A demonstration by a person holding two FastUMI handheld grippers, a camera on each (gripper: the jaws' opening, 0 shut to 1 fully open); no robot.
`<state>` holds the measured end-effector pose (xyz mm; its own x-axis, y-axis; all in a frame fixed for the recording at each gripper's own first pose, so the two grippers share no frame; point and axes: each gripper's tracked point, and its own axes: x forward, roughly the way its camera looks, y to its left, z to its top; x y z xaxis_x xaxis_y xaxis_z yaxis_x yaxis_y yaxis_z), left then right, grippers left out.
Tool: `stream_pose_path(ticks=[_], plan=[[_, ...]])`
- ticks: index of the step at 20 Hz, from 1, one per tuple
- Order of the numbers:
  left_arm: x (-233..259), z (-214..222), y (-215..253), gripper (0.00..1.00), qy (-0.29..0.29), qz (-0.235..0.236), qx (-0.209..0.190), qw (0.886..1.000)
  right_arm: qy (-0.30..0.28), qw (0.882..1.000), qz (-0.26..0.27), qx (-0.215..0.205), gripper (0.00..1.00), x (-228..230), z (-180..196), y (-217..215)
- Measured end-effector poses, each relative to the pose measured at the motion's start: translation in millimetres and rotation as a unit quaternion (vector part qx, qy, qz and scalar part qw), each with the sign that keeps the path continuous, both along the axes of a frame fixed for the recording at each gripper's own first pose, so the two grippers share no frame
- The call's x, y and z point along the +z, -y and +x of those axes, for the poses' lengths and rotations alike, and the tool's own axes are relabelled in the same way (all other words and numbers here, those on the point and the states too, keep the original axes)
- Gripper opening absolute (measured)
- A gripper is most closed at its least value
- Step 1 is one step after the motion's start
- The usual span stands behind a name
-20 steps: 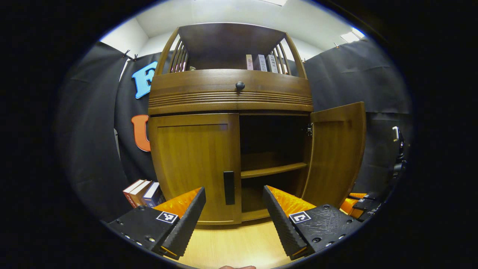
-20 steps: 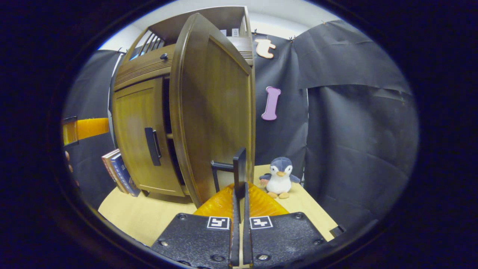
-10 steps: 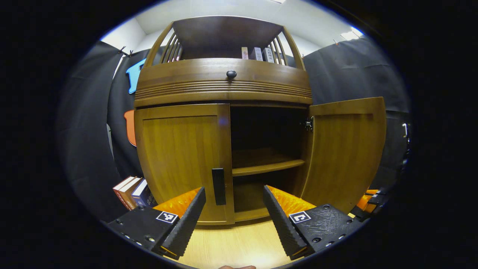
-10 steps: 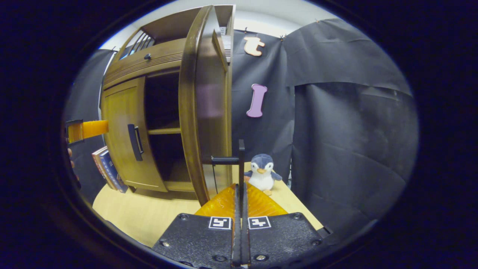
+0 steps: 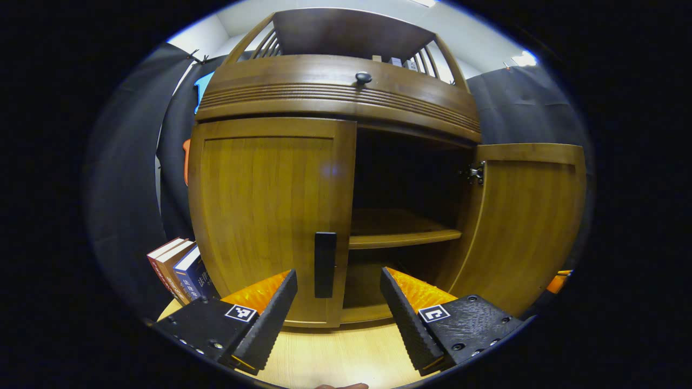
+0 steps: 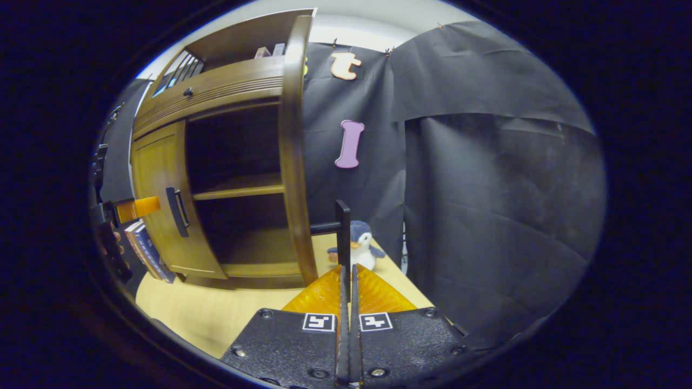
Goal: Open the right door of the double-door shoe cabinet with the right hand, and open the left door with the left hand.
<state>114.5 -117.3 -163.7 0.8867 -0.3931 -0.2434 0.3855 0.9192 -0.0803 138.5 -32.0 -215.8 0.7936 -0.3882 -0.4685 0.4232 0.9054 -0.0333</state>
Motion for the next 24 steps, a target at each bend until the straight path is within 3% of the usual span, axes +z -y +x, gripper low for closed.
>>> stream_pose_path(ticks=[8,9,10,12,13,14,19,21,22,24], plan=[[-32.6,54.3,10.2,0.93,-0.022,0.012,0.003,1.0,0.024,1.0,0.003,0.0,0.04,25.9,-15.3,-9.3],[-38.2,59.6,9.8,1.0,-0.024,0.016,0.006,1.0,0.027,1.0,0.0,0.003,0.04,29.8,-16.7,-12.5],[-41.2,64.9,10.0,1.0,-0.022,0.021,0.009,0.999,0.03,1.0,-0.002,0.004,0.04,34.3,-18.2,-15.1],[-49.0,75.5,11.3,0.76,-0.02,0.028,0.011,0.999,0.035,0.999,-0.002,0.009,0.03,41.5,-18.1,-20.3],[-52.5,79.7,12.8,0.92,-0.02,0.028,0.009,0.999,0.04,0.999,-0.002,0.011,0.04,42.3,-19.0,-20.3],[-56.0,84.3,13.4,0.78,-0.022,0.029,0.009,0.999,0.042,0.999,-0.003,0.015,0.03,43.7,-19.0,-22.9],[-63.4,102.4,17.3,0.77,-0.018,0.039,0.016,0.999,0.055,0.998,-0.009,0.042,0.04,55.9,-20.7,-41.7],[-62.3,101.7,18.4,0.7,-0.016,0.035,0.013,0.999,0.061,0.997,-0.008,0.051,0.06,60.8,-17.3,-49.0],[-63.3,101.2,18.6,0.8,-0.017,0.038,0.011,0.999,0.063,0.997,-0.003,0.05,0.09,62.5,-15.9,-51.1],[-61.2,102.8,16.4,0.63,-0.008,0.04,0.009,0.999,0.07,0.996,0.008,0.063,0.11,69.3,-10.2,-60.6]])
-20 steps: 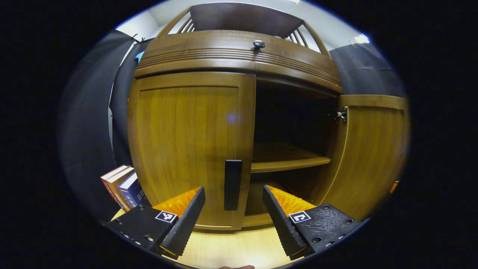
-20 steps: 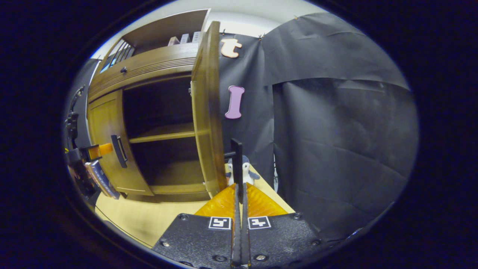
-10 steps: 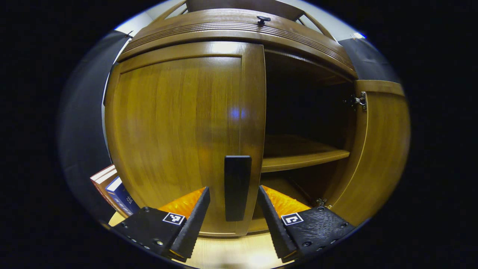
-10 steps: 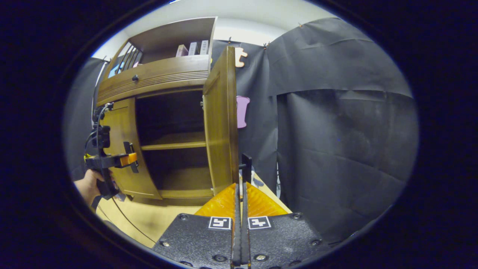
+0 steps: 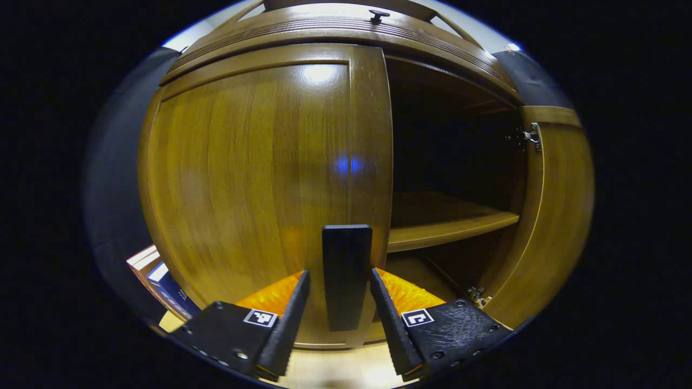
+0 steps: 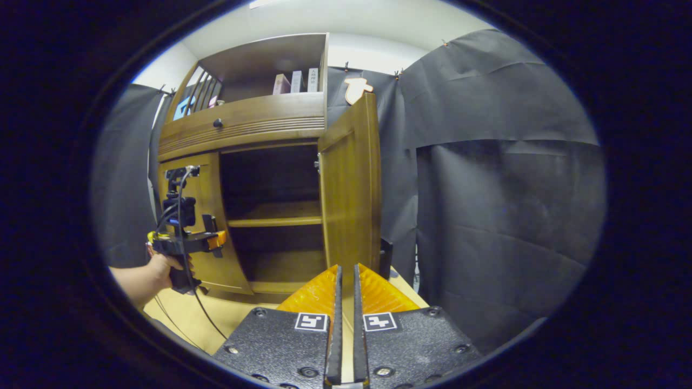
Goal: Open the right door of the double-door shoe cabinet with the right hand, and open the left door with the left hand.
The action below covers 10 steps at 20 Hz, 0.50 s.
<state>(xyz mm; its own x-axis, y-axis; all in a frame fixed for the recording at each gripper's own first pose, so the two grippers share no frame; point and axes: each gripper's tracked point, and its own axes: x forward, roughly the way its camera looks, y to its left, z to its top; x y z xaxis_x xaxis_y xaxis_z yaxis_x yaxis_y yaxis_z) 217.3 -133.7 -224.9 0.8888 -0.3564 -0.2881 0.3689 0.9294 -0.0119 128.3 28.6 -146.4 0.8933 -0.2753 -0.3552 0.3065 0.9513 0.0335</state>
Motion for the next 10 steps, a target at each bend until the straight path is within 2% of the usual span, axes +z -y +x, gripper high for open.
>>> stream_pose_path(ticks=[2,6,9,10], plan=[[-0.2,0.2,1.2,0.52,0.002,-0.006,-0.009,1.0,0.005,1.0,0.0,0.009,0.13,5.1,7.4,-4.4],[2.1,-2.0,5.4,0.33,0.009,-0.007,-0.019,1.0,-0.008,0.999,-0.007,0.032,0.29,0.0,14.9,-18.3],[2.4,-1.9,6.4,0.28,0.009,-0.012,-0.017,1.0,-0.005,0.999,-0.01,0.036,0.32,-0.5,17.2,-26.6],[-0.2,1.4,7.6,0.36,0.006,-0.014,-0.013,1.0,-0.004,0.999,-0.01,0.036,0.37,-1.7,16.0,-28.4]])
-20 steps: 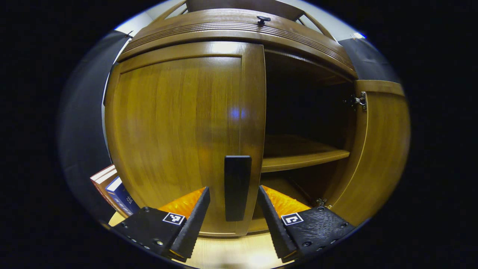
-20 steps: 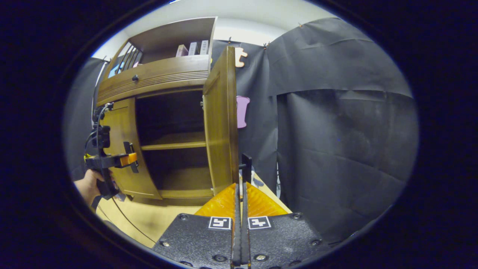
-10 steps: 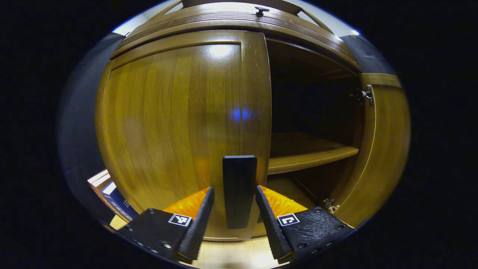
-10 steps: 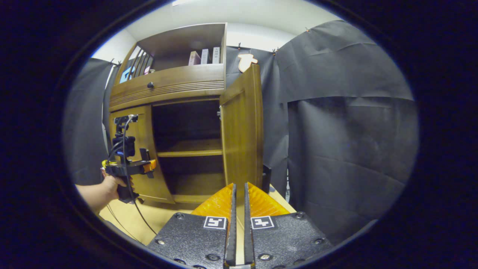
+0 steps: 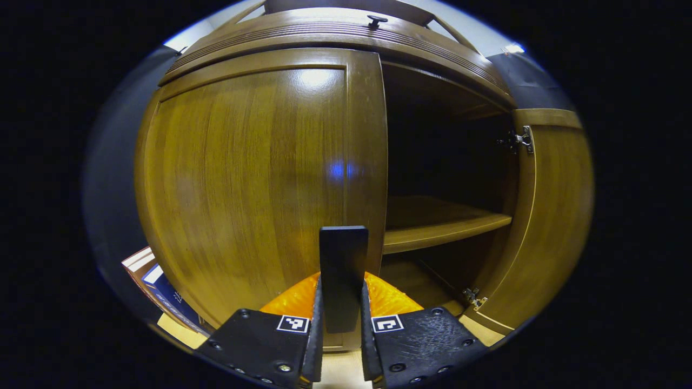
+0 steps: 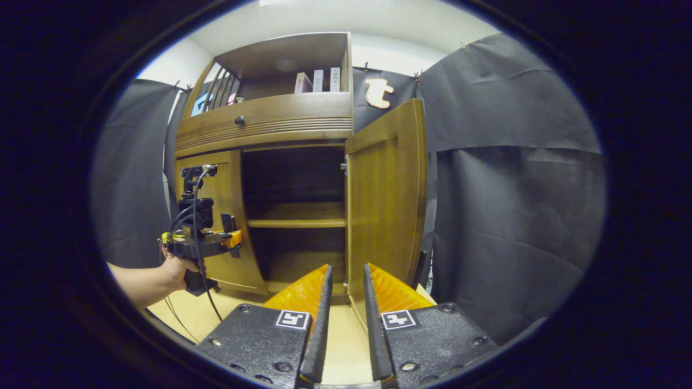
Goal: Open the right door of the double-door shoe cabinet with the right hand, and open the left door with the left hand.
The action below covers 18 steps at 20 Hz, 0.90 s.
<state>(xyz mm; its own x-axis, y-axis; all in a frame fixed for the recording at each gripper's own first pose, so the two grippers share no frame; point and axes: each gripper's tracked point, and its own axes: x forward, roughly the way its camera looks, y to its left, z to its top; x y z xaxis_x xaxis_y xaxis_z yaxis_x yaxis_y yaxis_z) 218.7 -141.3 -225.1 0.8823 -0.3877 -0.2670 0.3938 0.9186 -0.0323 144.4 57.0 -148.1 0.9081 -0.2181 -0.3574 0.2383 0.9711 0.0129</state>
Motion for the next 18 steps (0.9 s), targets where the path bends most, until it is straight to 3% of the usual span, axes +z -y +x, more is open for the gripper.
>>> stream_pose_path(ticks=[2,3,4,5,15,16,17,18], plan=[[1.4,-7.0,-3.2,0.21,0.0,0.001,0.001,1.0,0.005,1.0,-0.003,-0.004,0.38,0.3,0.6,-1.1],[2.2,-8.5,-4.4,0.21,-0.001,0.002,0.001,1.0,0.007,1.0,-0.007,-0.008,0.38,1.0,1.3,-0.1],[2.4,-11.0,-5.5,0.12,0.0,0.003,0.001,1.0,0.008,1.0,-0.01,-0.01,0.39,-0.1,1.2,0.4],[2.4,-12.8,-6.6,0.21,0.0,0.004,0.002,1.0,0.01,1.0,-0.012,-0.012,0.41,-0.7,2.5,1.6],[5.7,-46.3,-23.5,0.21,-0.007,0.005,0.011,1.0,0.004,1.0,-0.018,0.01,0.46,-11.6,11.3,-8.3],[5.7,-49.9,-26.7,0.29,-0.008,0.005,0.012,1.0,0.003,1.0,-0.018,0.014,0.46,-13.7,15.3,-12.4],[5.8,-53.3,-30.2,0.21,-0.007,0.007,0.012,1.0,0.002,1.0,-0.017,0.018,0.46,-14.6,18.3,-14.2],[6.4,-57.5,-33.0,0.21,-0.007,0.009,0.014,1.0,0.002,1.0,-0.016,0.021,0.44,-16.4,19.5,-16.7]])
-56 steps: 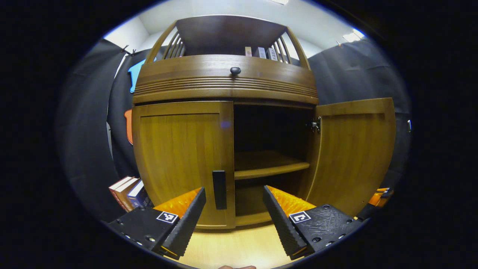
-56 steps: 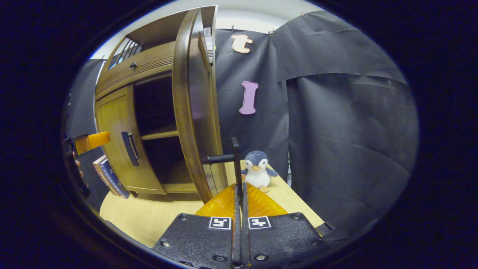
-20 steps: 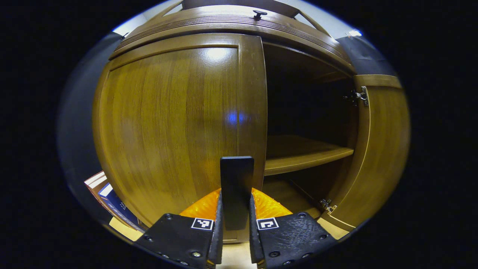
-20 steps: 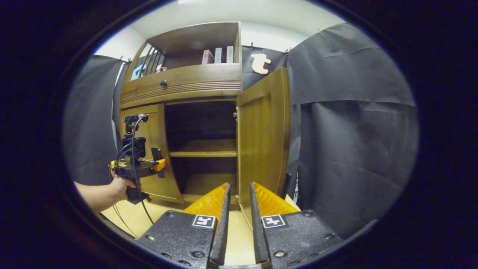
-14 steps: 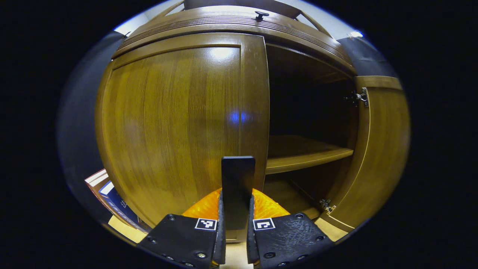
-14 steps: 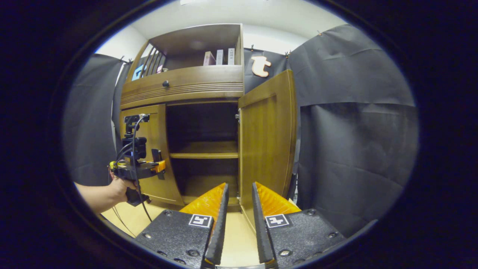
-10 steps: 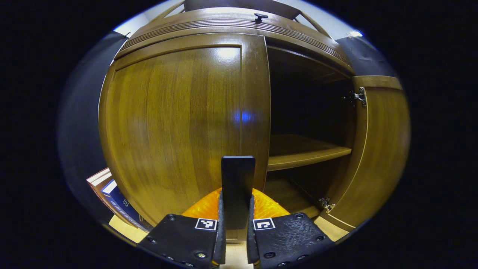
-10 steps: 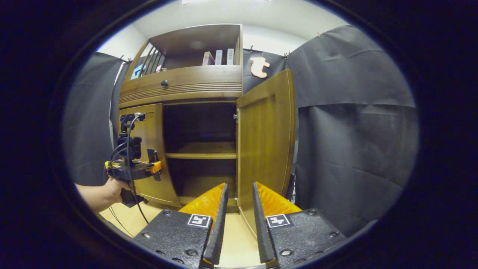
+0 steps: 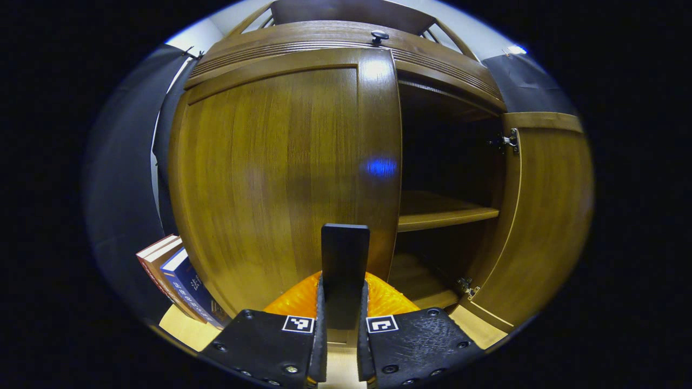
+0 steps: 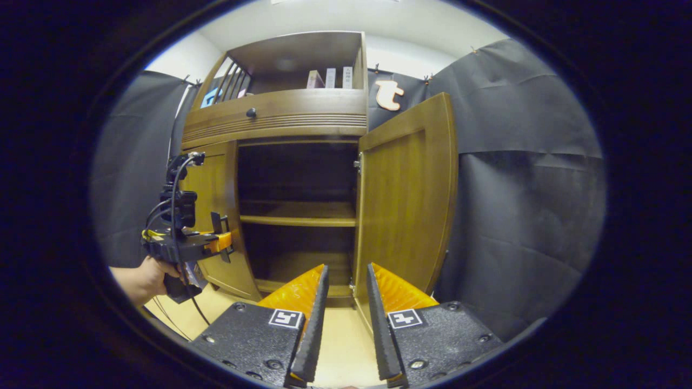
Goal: Open the right door of the double-door shoe cabinet with the right hand, and open the left door with the left hand.
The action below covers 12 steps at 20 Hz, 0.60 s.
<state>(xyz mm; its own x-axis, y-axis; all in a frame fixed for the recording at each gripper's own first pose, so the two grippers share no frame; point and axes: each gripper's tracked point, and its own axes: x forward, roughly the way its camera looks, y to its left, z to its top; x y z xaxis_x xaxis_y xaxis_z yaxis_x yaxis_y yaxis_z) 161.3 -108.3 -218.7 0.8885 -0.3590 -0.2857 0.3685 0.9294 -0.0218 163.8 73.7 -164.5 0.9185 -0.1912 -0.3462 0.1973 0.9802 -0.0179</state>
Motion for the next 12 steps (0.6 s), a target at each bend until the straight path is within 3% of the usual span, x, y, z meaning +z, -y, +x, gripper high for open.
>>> stream_pose_path(ticks=[7,12], plan=[[1.2,-27.3,-25.9,0.21,-0.007,-0.004,0.006,1.0,-0.007,1.0,0.011,0.023,0.46,-6.7,8.7,-14.9],[4.2,-44.0,-42.0,0.21,-0.01,-0.004,0.012,1.0,-0.009,0.999,0.015,0.037,0.55,-10.1,18.9,-25.1]])
